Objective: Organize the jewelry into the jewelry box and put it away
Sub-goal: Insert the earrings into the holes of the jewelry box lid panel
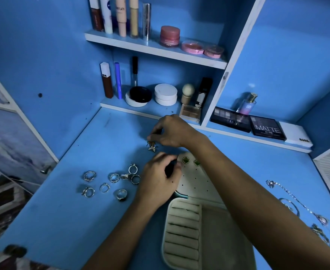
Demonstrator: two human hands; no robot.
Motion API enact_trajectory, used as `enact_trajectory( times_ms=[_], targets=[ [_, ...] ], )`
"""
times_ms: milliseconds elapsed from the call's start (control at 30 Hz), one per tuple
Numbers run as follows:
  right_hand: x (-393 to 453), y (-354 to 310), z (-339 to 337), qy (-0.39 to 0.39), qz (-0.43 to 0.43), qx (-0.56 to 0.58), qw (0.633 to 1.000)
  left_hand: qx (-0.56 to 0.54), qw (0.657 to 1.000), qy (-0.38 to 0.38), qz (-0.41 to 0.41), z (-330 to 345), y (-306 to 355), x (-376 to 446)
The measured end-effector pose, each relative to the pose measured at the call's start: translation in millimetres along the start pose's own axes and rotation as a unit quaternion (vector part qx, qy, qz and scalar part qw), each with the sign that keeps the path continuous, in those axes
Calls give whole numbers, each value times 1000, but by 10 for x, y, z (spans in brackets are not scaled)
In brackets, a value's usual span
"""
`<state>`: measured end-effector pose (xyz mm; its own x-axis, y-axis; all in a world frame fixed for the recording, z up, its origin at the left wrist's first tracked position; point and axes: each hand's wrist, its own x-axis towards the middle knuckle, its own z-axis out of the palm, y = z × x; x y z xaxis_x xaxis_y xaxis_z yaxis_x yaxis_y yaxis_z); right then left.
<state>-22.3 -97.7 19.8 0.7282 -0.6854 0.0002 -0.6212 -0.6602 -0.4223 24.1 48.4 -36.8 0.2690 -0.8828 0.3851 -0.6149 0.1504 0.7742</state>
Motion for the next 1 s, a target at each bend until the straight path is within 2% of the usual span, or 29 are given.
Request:
enact_trajectory(
  times_ms=[467,767,1000],
  targets=[
    [68,-33,49,-20,10,-24,999,-4,1000,-3,6,-12,5,-3],
    [27,43,-12,41,-31,13,999,-4,1000,0,6,-10,3,-8],
    [-143,111,-119,110,-6,83,990,-4,1000,4,12,-21,21,-5]
  ],
)
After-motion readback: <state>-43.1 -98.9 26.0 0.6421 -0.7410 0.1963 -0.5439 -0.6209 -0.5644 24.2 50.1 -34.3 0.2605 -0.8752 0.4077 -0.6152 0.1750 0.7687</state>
